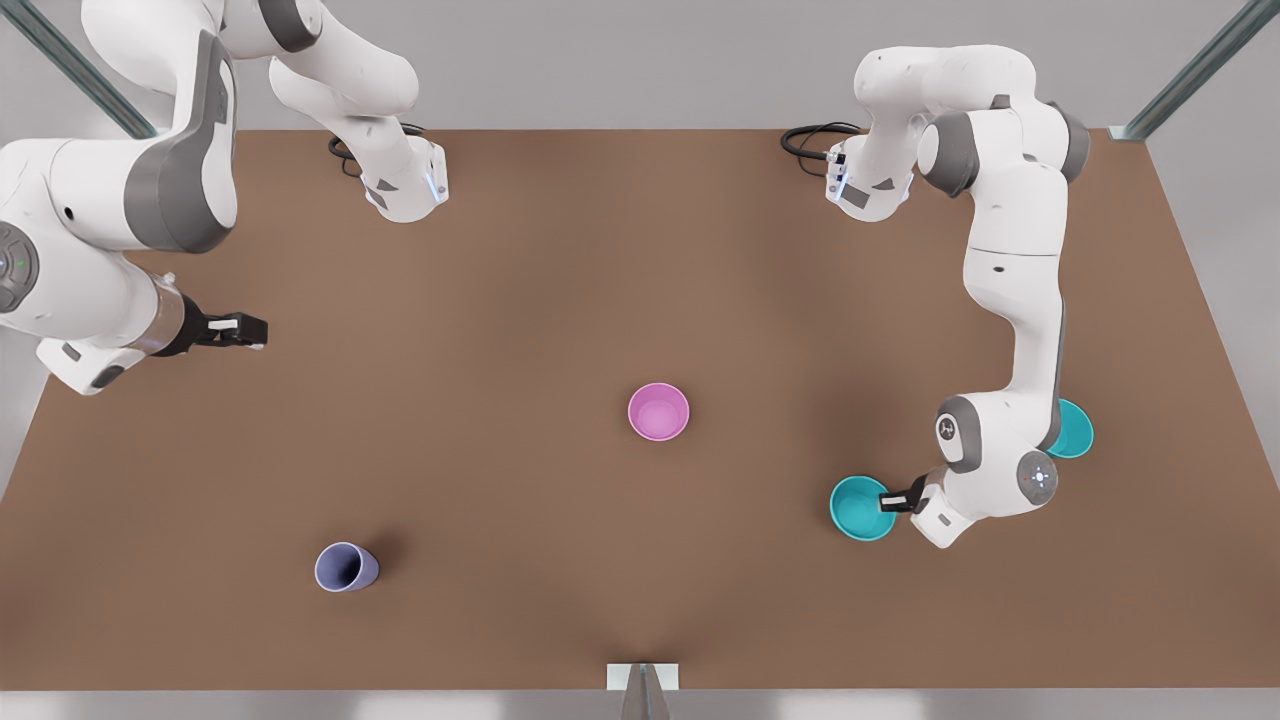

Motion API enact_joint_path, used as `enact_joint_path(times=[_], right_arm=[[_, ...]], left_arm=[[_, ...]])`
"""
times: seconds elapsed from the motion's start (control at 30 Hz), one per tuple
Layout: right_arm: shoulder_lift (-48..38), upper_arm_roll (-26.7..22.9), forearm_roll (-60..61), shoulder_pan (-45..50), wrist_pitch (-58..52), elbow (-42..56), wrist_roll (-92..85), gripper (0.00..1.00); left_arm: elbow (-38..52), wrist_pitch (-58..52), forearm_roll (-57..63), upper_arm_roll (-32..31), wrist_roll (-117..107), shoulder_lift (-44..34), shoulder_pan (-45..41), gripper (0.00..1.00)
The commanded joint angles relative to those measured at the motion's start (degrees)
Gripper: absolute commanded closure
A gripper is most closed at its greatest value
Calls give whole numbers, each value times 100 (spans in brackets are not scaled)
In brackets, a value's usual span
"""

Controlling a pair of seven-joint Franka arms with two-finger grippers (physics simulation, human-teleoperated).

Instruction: Stack the blue bowl on the pink bowl

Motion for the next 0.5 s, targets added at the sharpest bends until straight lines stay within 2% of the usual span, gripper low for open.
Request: enact_joint_path(times=[0.0,0.03,0.13,0.17,0.27,0.33,0.47], right_arm=[[2,1,-8,0,-9,0,-670,0],[2,1,-17,0,-9,0,-670,0],[2,1,-17,0,-9,0,-670,0],[2,1,-17,9,-9,0,-670,0],[11,1,-17,9,-9,0,-670,0],[2,1,-17,9,-9,-9,-670,0],[20,10,-87,9,-9,-18,-670,0]], left_arm=[[-3,-29,-19,2,-167,-40,-4,79],[-20,-81,-10,2,-316,-207,-13,79],[15,-1319,-37,-76,-1747,-646,-101,79],[278,-1646,-28,-419,-2555,-568,-145,79],[314,-1664,-28,-754,-3900,-550,-688,79],[358,-1620,-37,-762,-4974,-471,-1463,79],[498,-1699,-28,-780,-5959,-480,-2017,79]])
